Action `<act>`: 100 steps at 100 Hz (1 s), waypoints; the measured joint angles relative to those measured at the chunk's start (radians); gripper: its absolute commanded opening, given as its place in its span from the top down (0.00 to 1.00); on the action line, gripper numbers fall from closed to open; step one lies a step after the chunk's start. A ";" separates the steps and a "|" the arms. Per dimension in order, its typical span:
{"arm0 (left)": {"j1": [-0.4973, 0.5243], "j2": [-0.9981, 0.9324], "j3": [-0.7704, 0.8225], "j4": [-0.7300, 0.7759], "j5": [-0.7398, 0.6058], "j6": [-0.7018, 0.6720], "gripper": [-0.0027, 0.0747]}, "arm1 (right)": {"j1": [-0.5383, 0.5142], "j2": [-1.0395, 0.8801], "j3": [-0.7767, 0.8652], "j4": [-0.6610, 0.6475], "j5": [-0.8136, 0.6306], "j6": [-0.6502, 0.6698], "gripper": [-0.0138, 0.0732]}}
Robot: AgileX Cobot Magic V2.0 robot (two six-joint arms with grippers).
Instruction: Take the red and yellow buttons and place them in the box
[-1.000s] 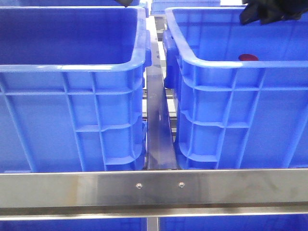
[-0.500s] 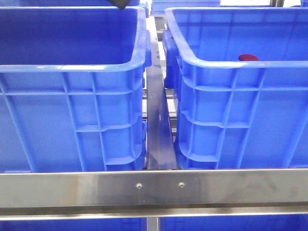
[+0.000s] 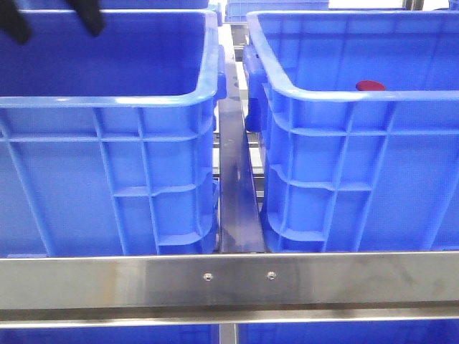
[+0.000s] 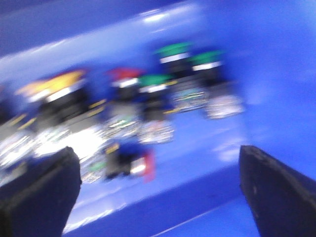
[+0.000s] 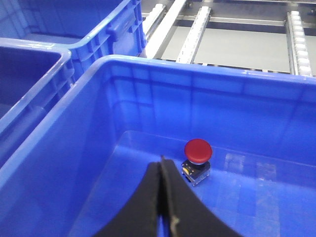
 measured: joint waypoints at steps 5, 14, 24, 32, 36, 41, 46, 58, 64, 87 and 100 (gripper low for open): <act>0.003 0.014 0.000 0.034 0.013 -0.050 0.19 | 0.000 0.000 0.000 0.000 0.000 0.000 0.92; 0.005 0.053 0.000 0.094 0.030 -0.110 0.19 | 0.000 0.000 0.000 0.000 0.002 0.000 0.92; 0.005 0.103 0.000 0.154 0.037 -0.169 0.19 | 0.000 0.000 0.000 0.000 0.002 0.000 0.92; 0.005 0.137 0.000 0.191 0.037 -0.199 0.19 | 0.000 0.000 0.000 0.000 0.002 0.000 0.92; 0.005 0.153 0.000 0.201 0.037 -0.207 0.19 | 0.000 0.000 0.000 0.000 0.002 0.000 0.92; 0.005 0.170 0.000 0.206 0.031 -0.212 0.19 | 0.000 0.000 0.000 0.000 0.002 0.000 0.92; 0.005 0.185 0.000 0.209 0.021 -0.215 0.19 | 0.000 0.000 0.000 0.000 0.002 0.000 0.92; 0.005 0.222 0.000 0.209 -0.005 -0.219 0.19 | 0.000 0.000 0.000 0.000 0.002 0.000 0.92; 0.005 0.241 0.000 0.209 -0.023 -0.219 0.19 | 0.000 0.000 0.000 0.000 0.002 0.000 0.92; 0.005 0.276 0.000 0.215 -0.100 -0.219 0.19 | 0.000 0.000 0.000 0.000 0.002 0.000 0.92; 0.005 0.298 0.000 0.217 -0.113 -0.219 0.19 | 0.000 0.000 0.000 0.000 0.002 0.000 0.92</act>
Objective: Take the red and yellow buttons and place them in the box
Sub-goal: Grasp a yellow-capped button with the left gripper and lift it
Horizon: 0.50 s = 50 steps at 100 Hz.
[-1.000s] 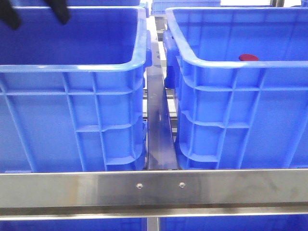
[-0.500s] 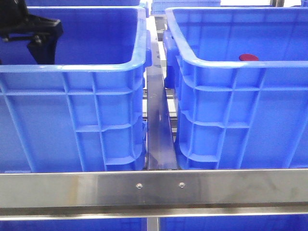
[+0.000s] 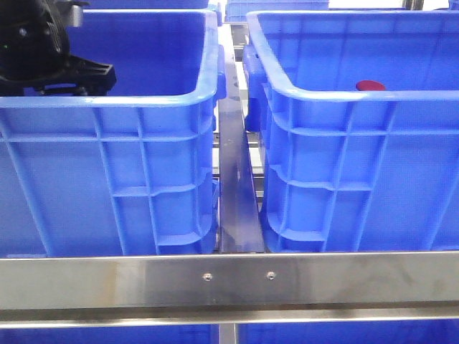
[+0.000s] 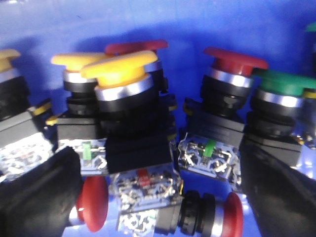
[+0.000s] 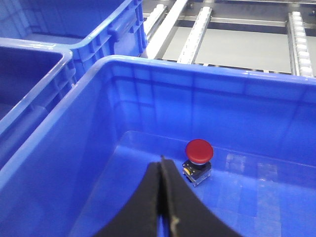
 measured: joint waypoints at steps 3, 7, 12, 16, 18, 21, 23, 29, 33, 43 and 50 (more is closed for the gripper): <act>0.000 0.005 0.000 0.000 -0.003 0.000 0.19 | 0.000 0.000 0.000 0.000 0.000 0.000 0.92; 0.000 0.015 0.000 0.000 -0.003 0.000 0.19 | 0.000 0.000 0.000 0.000 0.000 0.000 0.92; 0.000 0.024 0.000 0.000 -0.004 0.000 0.19 | 0.000 0.000 0.000 0.000 0.000 0.000 0.92; 0.000 0.027 0.000 0.000 -0.004 0.000 0.19 | 0.000 0.000 0.000 0.000 0.000 0.000 0.92; 0.000 0.028 0.000 0.000 -0.004 0.000 0.20 | 0.000 0.000 0.000 0.000 0.000 0.000 0.92; 0.000 0.030 0.000 0.000 -0.004 0.000 0.21 | 0.000 0.000 0.000 0.000 0.000 0.000 0.92; 0.000 0.030 0.000 0.000 -0.005 0.000 0.22 | 0.000 0.000 0.000 0.000 0.000 0.000 0.92; 0.000 0.032 0.000 0.000 -0.005 0.000 0.28 | 0.000 0.000 0.000 0.000 0.002 0.000 0.92; 0.000 0.032 0.000 0.000 -0.005 0.000 0.33 | 0.000 0.000 0.000 0.000 0.002 0.000 0.92; 0.000 0.032 0.000 0.000 -0.005 0.000 0.50 | 0.000 0.000 0.000 -0.002 0.011 0.000 0.92; 0.000 0.032 0.000 0.002 -0.005 0.000 0.61 | 0.000 0.000 0.000 -0.002 0.019 0.000 0.92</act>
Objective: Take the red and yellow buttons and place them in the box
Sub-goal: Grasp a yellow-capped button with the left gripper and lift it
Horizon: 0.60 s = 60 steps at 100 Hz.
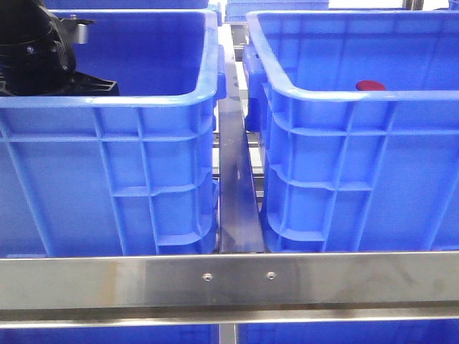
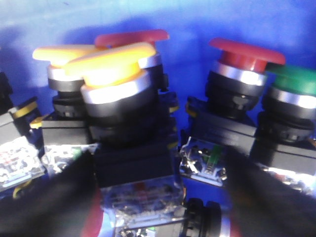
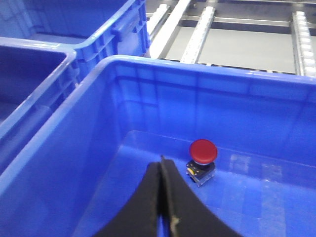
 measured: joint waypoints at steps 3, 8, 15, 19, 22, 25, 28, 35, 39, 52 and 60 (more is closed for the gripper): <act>0.000 0.000 0.000 0.002 0.000 0.000 0.66 | 0.000 0.000 0.000 0.000 0.005 0.000 0.92; 0.000 0.000 0.000 0.002 -0.002 0.000 0.72 | 0.000 0.000 0.000 0.000 0.007 0.000 0.92; 0.000 0.000 0.000 0.004 -0.002 0.000 0.77 | 0.000 0.000 0.000 0.000 0.009 0.000 0.92; 0.000 0.000 0.000 0.004 -0.002 0.000 0.77 | 0.000 0.000 0.000 0.000 0.009 0.000 0.92; 0.000 0.000 0.000 0.004 -0.002 0.000 0.77 | 0.000 0.000 0.000 0.000 0.009 0.000 0.92; 0.000 0.000 0.000 0.004 -0.002 0.000 0.77 | 0.000 0.000 0.000 0.000 0.011 0.000 0.92; 0.000 0.000 0.000 0.004 -0.002 0.000 0.77 | 0.000 0.000 0.000 0.000 0.011 0.000 0.92; 0.000 -0.011 0.000 0.004 -0.002 0.000 0.77 | 0.000 0.000 0.000 0.000 0.011 0.000 0.92; 0.000 -0.024 0.000 0.004 -0.002 0.000 0.77 | 0.000 0.000 0.000 0.000 0.011 0.000 0.92; -0.004 -0.097 0.000 -0.012 0.000 0.021 0.77 | 0.000 0.000 0.000 0.000 0.011 0.000 0.92; -0.020 -0.157 0.000 -0.033 0.000 0.069 0.77 | 0.000 0.000 0.000 0.000 0.013 0.000 0.92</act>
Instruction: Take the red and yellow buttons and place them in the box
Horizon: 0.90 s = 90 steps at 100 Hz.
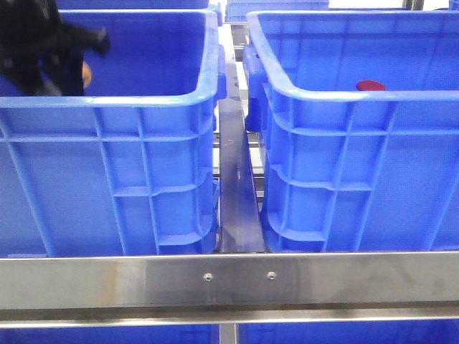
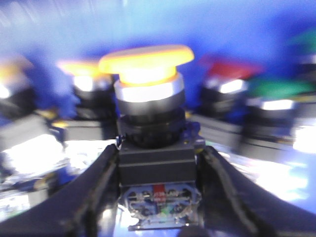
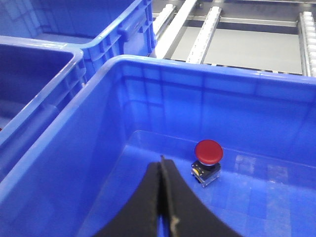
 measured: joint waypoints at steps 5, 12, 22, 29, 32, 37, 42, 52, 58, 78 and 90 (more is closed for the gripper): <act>-0.016 -0.034 0.000 -0.025 -0.002 0.042 0.77 | 0.000 0.000 0.000 0.000 0.000 0.000 0.92; -0.045 -0.079 0.000 -0.088 -0.011 0.128 0.77 | 0.000 0.000 0.000 0.000 0.002 0.000 0.92; -0.092 -0.131 0.000 -0.235 -0.023 0.286 0.77 | 0.000 0.000 0.000 0.000 0.006 0.000 0.92; -0.124 -0.157 0.000 -0.340 -0.027 0.385 0.77 | 0.000 0.000 0.000 0.000 0.010 0.000 0.92; -0.138 -0.166 0.000 -0.377 -0.029 0.417 0.77 | 0.000 0.000 0.000 0.000 0.010 0.000 0.92; -0.163 -0.176 0.000 -0.432 -0.038 0.456 0.77 | 0.000 0.000 0.000 0.000 0.010 0.000 0.92; -0.190 -0.178 0.000 -0.472 -0.053 0.477 0.77 | 0.000 0.000 0.000 0.000 0.012 0.000 0.92; -0.251 -0.178 0.000 -0.503 -0.074 0.496 0.77 | 0.000 0.000 0.000 0.000 0.012 0.000 0.92; -0.279 -0.174 0.000 -0.509 -0.077 0.498 0.77 | 0.000 0.000 0.000 0.000 0.012 0.000 0.91; -0.327 -0.133 0.000 -0.515 -0.078 0.504 0.77 | 0.000 0.000 0.000 0.003 0.065 0.015 0.50; -0.329 -0.121 0.000 -0.515 -0.078 0.504 0.77 | 0.000 0.000 -0.007 0.017 0.125 0.092 0.12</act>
